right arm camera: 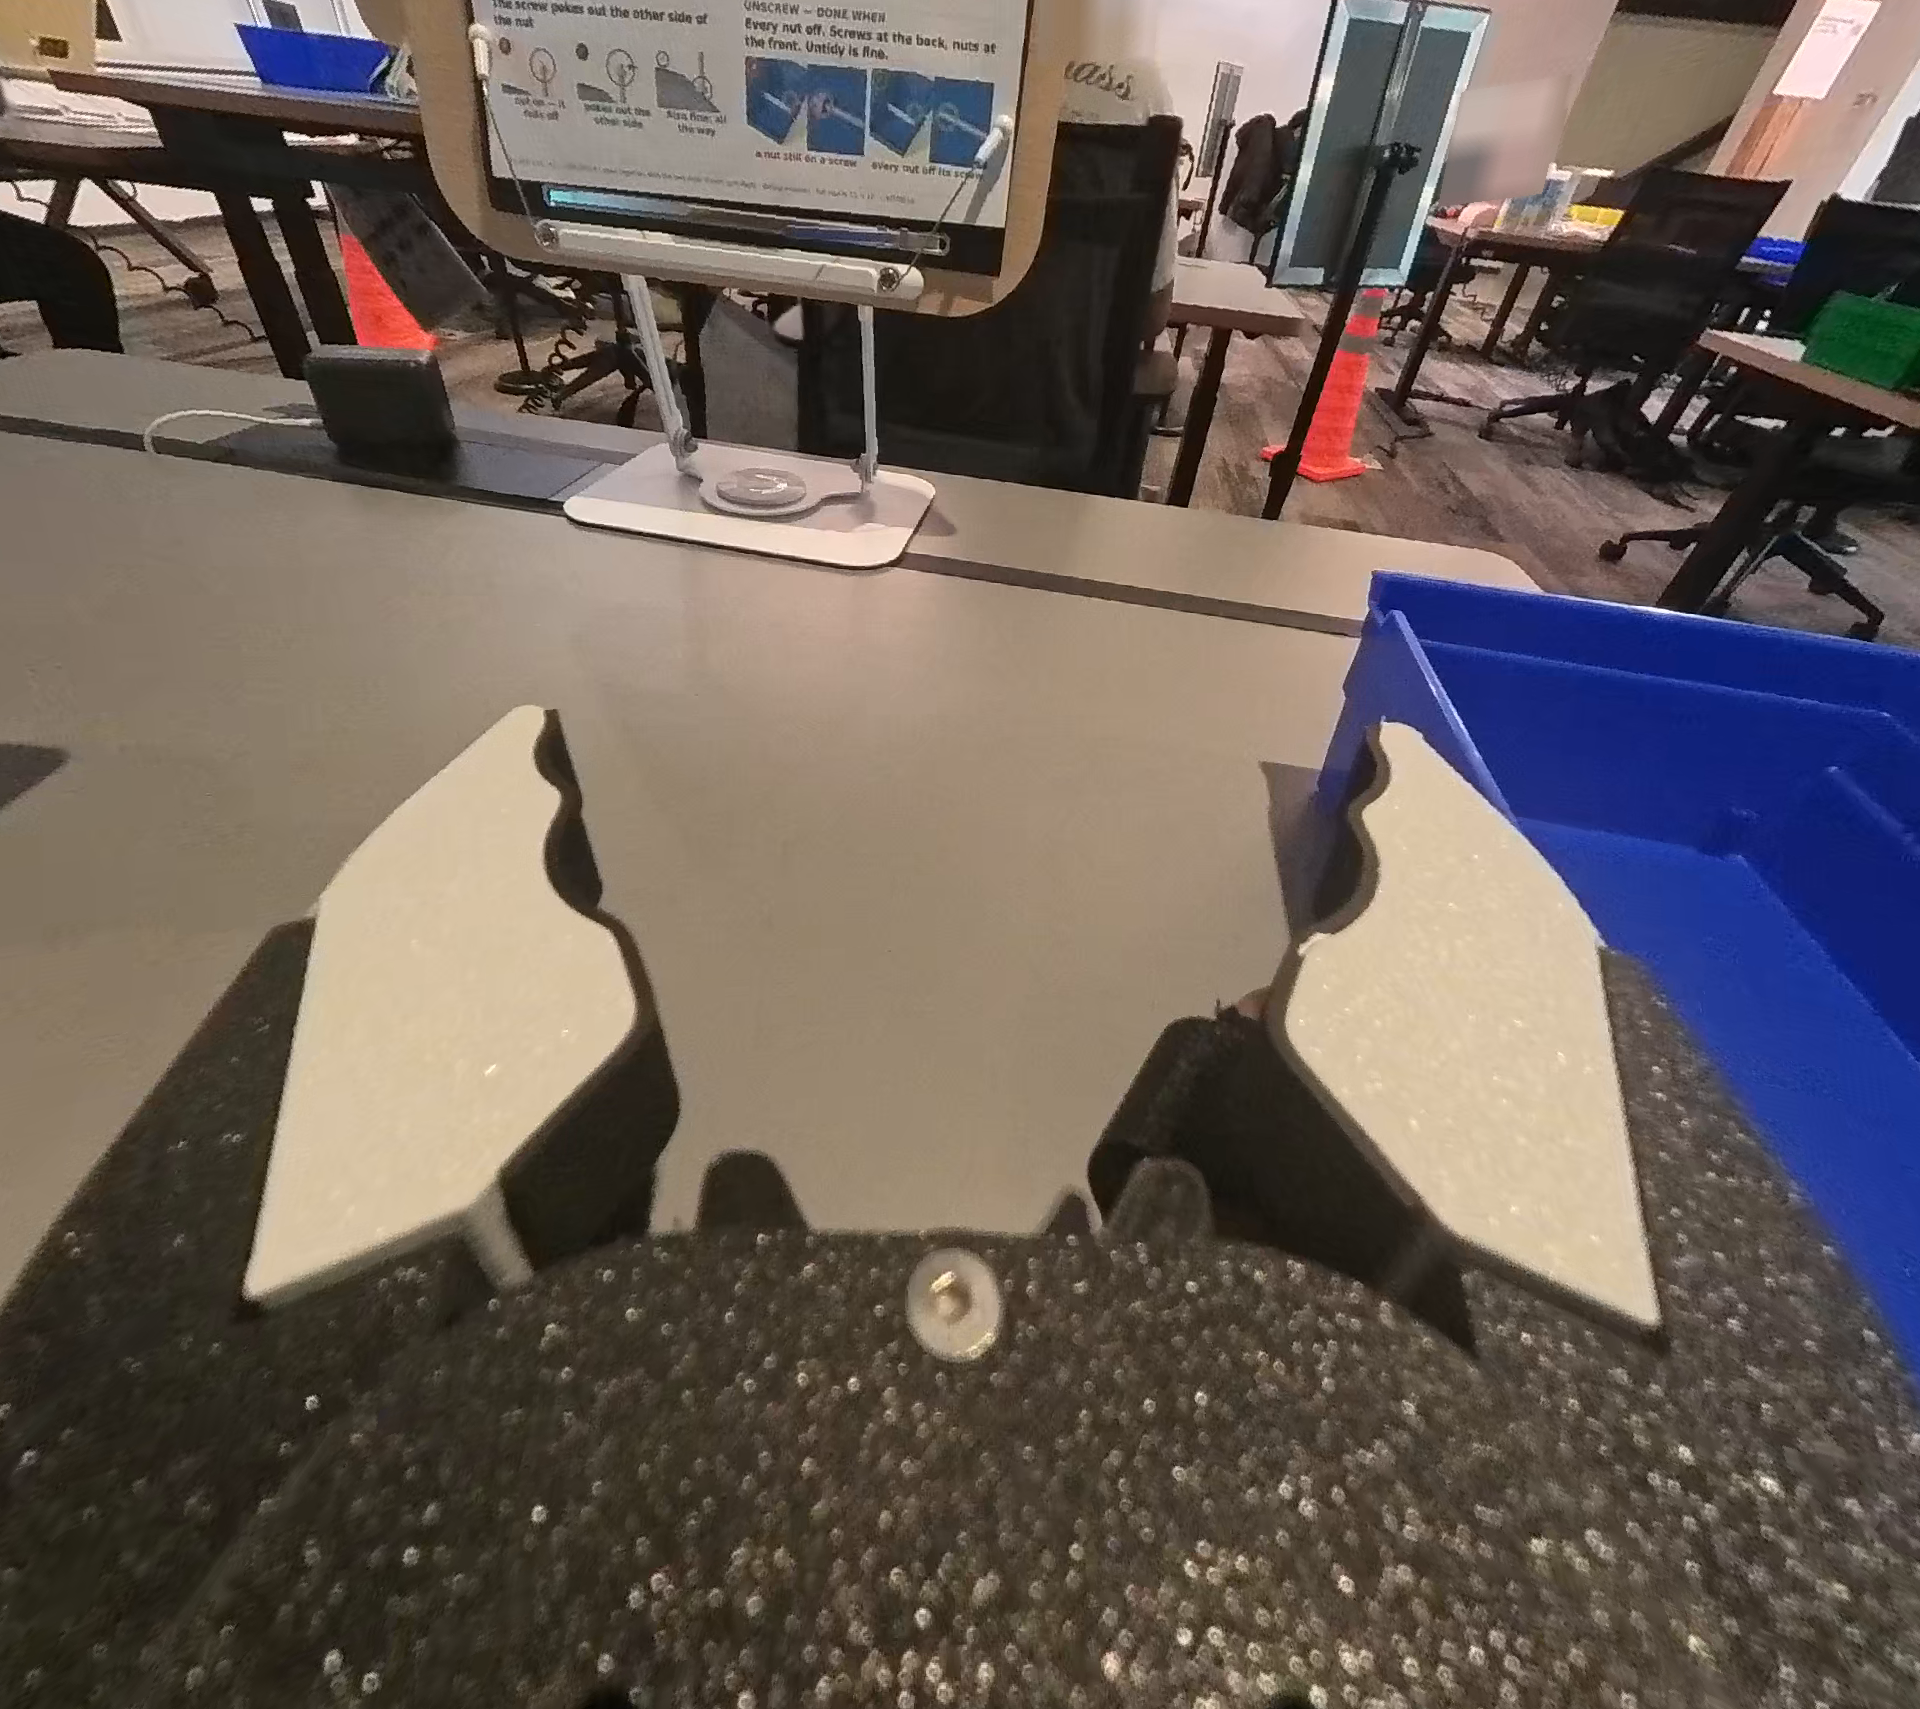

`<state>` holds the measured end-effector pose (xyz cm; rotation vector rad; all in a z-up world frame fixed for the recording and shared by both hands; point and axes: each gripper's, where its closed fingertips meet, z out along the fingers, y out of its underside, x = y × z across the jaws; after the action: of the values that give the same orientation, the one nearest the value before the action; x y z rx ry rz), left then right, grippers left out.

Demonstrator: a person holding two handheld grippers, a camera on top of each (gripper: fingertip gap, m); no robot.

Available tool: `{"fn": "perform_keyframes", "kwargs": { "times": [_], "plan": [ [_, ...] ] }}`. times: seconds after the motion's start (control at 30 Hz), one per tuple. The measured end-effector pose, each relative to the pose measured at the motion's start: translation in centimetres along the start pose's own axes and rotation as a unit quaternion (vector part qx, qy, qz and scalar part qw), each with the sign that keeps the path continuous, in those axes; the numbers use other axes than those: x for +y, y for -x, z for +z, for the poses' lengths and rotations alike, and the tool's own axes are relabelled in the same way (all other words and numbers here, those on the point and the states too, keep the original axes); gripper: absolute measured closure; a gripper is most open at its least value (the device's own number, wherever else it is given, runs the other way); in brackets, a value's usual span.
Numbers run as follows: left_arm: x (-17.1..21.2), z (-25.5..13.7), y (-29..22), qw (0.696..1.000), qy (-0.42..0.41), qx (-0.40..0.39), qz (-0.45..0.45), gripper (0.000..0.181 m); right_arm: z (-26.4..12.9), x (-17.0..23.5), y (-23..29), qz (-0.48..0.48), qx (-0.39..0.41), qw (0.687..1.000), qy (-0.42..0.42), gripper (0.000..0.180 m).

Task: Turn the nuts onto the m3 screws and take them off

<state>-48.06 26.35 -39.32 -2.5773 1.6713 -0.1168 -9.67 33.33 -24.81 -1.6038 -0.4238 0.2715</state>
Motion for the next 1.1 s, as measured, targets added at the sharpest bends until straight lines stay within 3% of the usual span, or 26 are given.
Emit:
{"fn": "perform_keyframes", "kwargs": {
  "times": [0.1, 0.33, 0.43, 0.57, 0.7, 0.83, 0.97, 1.1],
  "plan": [
    [-0.1, 0.0, -0.1, 1.0, -0.01, 0.008, -0.002, 0.178, -0.6, -0.1, 0.0, 0.0, -0.001, 1.0, 0.0, 0.045],
    [-0.3, -1.2, 0.2, 0.999, -0.049, -0.004, -0.013, 0.156, -1.3, -1.3, 0.5, -0.006, 0.001, 1.0, -0.001, 0.044],
    [-1.0, -4.3, 0.5, 0.993, -0.105, -0.039, -0.028, 0.144, -2.0, -1.8, 0.9, -0.01, 0.003, 1.0, -0.002, 0.044],
    [-0.1, -10.7, 0.6, 0.973, -0.18, -0.137, -0.049, 0.111, -2.5, -1.5, 1.2, -0.014, 0.004, 1.0, -0.001, 0.044],
    [5.6, -17.9, -1.3, 0.948, -0.218, -0.218, -0.081, 0.117, -2.9, -1.1, 1.0, -0.017, 0.01, 1.0, -0.001, 0.044],
    [15.3, -22.4, -3.3, 0.928, -0.226, -0.24, -0.173, 0.128, -3.3, -0.9, 0.5, -0.017, 0.013, 1.0, 0.001, 0.044],
    [25.1, -20.8, -4.6, 0.925, -0.173, -0.238, -0.24, 0.14, -3.2, -0.8, 0.1, -0.011, 0.007, 1.0, 0.002, 0.044],
    [31.0, -16.0, -5.1, 0.932, -0.13, -0.194, -0.275, 0.146, -3.0, -0.7, 0.8, -0.016, 0.001, 1.0, 0.005, 0.044]
  ]
}}
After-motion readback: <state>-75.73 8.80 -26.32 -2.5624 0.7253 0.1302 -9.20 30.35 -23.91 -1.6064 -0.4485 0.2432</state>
